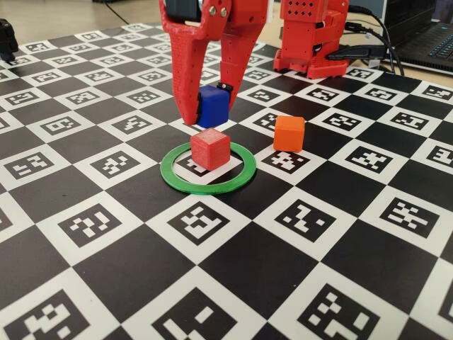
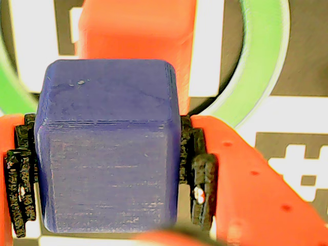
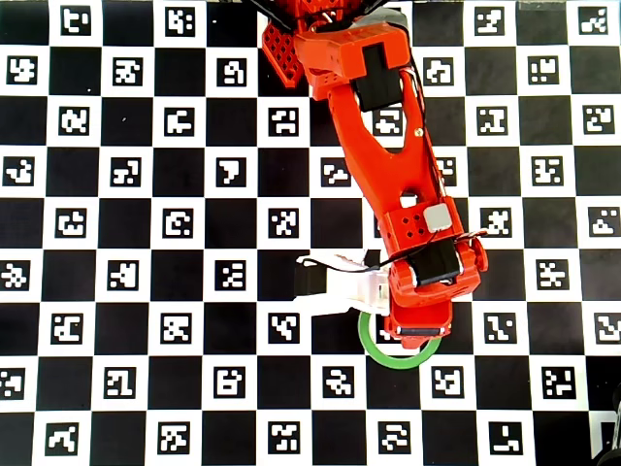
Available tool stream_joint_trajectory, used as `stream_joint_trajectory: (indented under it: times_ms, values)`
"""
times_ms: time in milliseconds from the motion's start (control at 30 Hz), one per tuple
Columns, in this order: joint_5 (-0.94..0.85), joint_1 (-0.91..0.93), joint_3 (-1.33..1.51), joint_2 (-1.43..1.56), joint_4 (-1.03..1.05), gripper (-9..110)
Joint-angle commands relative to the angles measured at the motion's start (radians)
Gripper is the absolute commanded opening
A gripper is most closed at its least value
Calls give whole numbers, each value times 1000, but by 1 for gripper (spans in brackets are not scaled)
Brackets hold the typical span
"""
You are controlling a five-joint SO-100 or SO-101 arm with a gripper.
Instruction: Grab the red cube then put it in the green circle then put the blue cube on top and finally the orange cube on top
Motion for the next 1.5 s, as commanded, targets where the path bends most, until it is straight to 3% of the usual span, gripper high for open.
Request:
stream_joint_trajectory:
  times_ms: [0,500,633,733,1333,1467]
  values:
    - [-9,14,3,18,-23,5]
    - [-18,9,51,12,-49,6]
    - [-21,3,51,11,-38,24]
    - [8,8,52,12,-31,30]
    - [37,2,11,130,61,34]
    - [-15,-29,-57,158,127,40]
